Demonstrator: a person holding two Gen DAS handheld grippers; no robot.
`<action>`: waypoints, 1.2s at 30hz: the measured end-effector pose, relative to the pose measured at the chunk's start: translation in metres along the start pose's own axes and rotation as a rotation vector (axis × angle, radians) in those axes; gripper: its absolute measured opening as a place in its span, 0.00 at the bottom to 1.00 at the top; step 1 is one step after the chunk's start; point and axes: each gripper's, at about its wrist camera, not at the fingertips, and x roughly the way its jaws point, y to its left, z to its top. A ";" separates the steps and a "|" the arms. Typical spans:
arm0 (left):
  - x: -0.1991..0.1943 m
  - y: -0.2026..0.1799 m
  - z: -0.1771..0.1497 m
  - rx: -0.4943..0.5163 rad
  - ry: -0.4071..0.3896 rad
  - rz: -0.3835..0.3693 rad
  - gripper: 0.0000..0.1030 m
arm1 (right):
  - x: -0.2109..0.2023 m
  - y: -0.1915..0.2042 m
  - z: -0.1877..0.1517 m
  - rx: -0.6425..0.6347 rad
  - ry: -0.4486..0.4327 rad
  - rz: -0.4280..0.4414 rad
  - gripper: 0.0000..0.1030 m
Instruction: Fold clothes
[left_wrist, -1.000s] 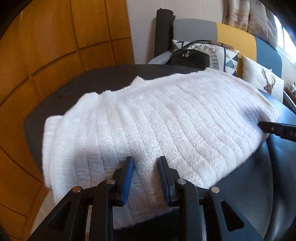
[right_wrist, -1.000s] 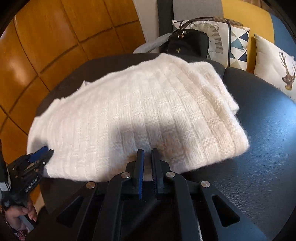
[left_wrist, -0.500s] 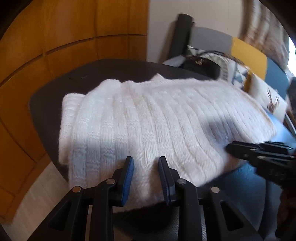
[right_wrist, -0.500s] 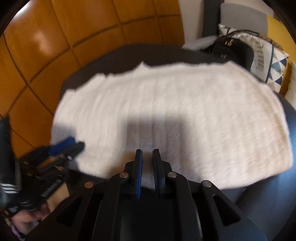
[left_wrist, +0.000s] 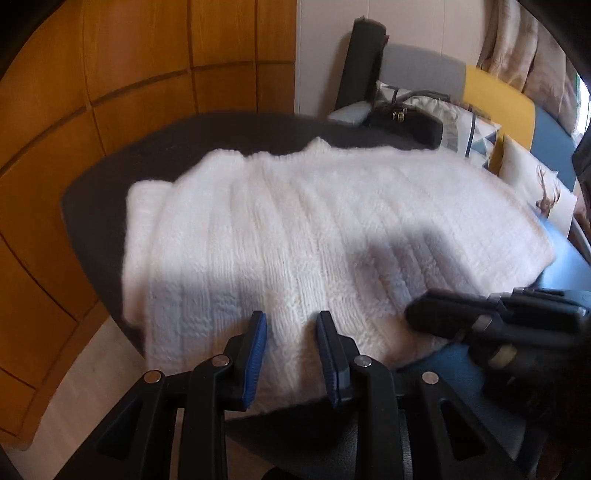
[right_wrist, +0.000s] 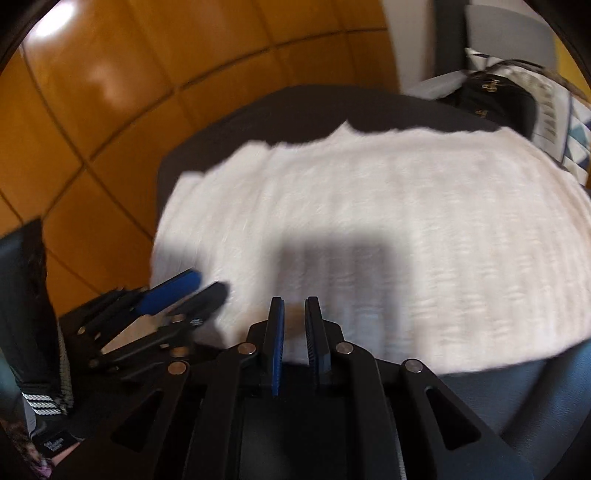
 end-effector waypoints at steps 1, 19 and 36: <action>-0.001 -0.002 0.001 0.002 0.008 0.008 0.27 | 0.003 0.003 -0.003 -0.010 -0.014 -0.013 0.14; -0.130 -0.044 0.014 -0.052 -0.133 0.069 0.27 | -0.124 0.017 -0.046 0.153 -0.176 -0.224 0.78; -0.158 -0.048 0.000 -0.071 -0.126 0.038 0.27 | -0.153 0.030 -0.059 0.139 -0.198 -0.338 0.82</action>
